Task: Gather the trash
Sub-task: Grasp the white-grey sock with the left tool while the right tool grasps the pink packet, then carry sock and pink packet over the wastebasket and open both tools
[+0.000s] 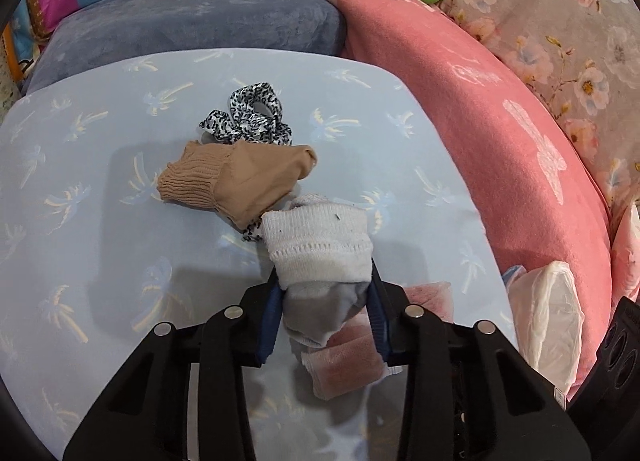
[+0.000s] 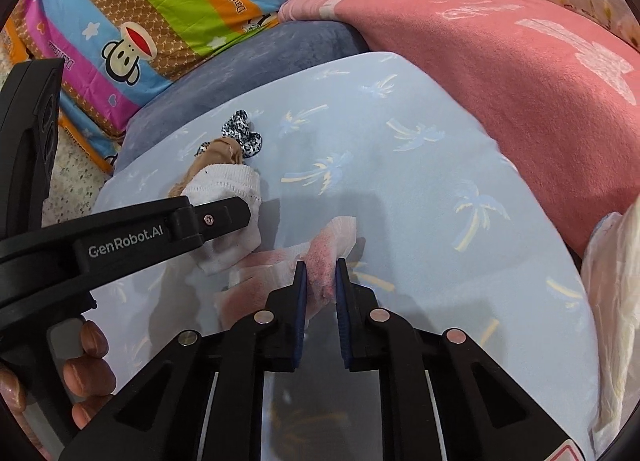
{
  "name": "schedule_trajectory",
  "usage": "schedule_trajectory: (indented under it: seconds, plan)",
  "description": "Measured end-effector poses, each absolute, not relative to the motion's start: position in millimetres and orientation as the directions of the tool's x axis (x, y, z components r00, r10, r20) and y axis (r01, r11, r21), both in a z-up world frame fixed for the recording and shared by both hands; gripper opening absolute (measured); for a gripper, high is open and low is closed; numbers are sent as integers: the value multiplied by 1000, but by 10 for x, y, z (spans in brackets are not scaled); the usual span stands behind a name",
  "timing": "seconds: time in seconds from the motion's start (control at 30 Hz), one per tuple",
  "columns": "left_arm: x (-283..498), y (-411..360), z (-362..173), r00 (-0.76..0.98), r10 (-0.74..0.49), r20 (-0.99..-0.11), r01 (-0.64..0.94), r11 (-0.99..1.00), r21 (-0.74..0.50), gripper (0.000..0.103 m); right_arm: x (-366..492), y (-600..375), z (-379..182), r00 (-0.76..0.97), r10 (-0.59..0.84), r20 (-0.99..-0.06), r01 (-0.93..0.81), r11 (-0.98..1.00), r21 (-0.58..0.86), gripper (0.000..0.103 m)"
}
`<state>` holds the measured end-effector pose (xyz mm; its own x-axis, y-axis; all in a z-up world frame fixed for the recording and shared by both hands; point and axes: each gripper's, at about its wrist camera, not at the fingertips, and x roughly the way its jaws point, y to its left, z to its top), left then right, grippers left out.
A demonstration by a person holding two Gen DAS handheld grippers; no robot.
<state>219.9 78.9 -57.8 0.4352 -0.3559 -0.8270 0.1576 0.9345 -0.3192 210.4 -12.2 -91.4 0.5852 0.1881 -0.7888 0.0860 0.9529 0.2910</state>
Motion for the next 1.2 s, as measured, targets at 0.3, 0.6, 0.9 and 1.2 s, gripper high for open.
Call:
schedule_trajectory:
  seconds: [0.3,0.6,0.9,1.2]
  plan:
    - [1889,587,-215,480,-375,-793,211,927,-310,36,1677,-334,-504,661,169,-732,105,944,313,13]
    - [1562,234,70,508,-401,-762,289,913,-288,36,1184,-665,-80,740,125,-661,137,934,329,13]
    - [1278,-233,256,514,-426,-744,380,891,-248,36,761,-1141,192,789,63,-612,196,917,346,13]
    - [1077,-745,328,494,-461,-737,472,854,-218,36,372,-1756,317,811,-27,-584,290,886,361,13]
